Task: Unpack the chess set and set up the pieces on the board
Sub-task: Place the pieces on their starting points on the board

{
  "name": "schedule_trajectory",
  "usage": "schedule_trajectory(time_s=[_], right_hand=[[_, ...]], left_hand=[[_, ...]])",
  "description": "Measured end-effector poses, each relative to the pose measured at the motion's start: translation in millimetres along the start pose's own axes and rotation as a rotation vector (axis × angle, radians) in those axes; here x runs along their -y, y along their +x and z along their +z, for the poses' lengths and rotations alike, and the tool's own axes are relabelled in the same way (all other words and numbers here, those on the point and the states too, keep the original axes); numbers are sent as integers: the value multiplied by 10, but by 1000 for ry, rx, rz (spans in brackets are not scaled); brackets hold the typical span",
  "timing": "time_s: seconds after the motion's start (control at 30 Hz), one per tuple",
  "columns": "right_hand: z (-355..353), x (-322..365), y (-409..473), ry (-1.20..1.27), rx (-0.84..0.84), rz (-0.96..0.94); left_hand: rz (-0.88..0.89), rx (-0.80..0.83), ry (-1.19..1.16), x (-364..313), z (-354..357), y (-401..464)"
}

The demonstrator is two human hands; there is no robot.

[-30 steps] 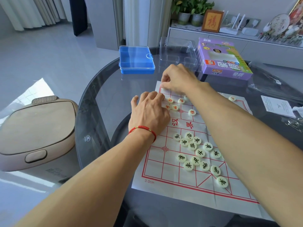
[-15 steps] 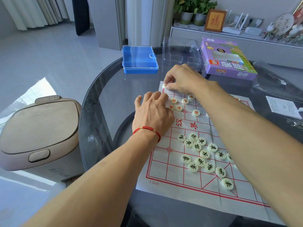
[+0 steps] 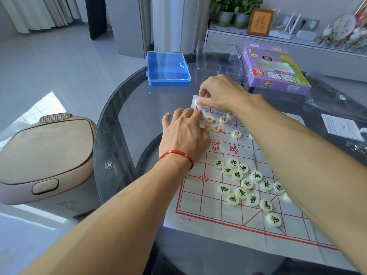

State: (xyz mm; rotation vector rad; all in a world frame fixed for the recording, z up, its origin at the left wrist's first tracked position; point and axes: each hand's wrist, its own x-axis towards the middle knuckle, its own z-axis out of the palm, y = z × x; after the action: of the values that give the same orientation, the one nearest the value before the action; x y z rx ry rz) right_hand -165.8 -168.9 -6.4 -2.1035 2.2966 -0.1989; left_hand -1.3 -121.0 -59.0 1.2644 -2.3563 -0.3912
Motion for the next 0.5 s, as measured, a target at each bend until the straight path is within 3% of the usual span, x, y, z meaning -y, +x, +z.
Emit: schedule_trajectory(time_s=[0.13,0.33,0.5], right_hand=[[-221,-130,-186,53,-24,-49],[-304,-316,-562,20,176,-96],[-169,-333,-575,14,149,-97]], left_hand=[[1,17,4,10,3,8],[2,10,19,4,5,2],[-2,13,17,2,8,-1]])
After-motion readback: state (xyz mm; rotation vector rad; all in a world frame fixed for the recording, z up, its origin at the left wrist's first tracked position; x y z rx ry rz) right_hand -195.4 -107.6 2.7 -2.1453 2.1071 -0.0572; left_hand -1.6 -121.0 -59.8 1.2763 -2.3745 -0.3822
